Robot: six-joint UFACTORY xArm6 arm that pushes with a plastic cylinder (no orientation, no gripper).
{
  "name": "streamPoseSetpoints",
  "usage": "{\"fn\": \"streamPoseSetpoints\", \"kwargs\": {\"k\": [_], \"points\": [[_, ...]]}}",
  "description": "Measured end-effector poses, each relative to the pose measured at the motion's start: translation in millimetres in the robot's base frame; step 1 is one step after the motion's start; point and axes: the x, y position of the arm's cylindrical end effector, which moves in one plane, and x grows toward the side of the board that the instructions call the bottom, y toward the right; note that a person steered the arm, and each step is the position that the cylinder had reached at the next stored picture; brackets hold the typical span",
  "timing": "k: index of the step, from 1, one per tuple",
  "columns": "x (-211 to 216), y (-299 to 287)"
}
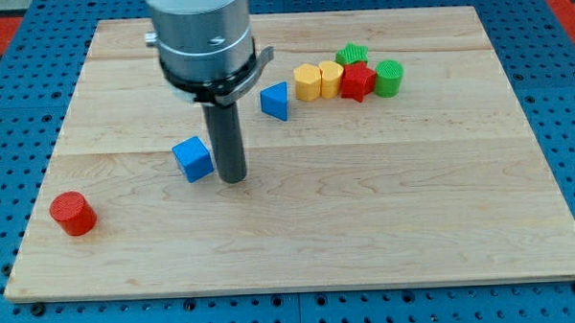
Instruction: Point your arm at the blue triangle
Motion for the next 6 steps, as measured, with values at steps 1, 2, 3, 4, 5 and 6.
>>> {"fn": "streamPoseSetpoints", "kwargs": {"k": [1,2,3,4,5,6], "points": [[11,-22],[-7,-62],[-8,-75],[15,-51],[34,17],[-14,99]]}}
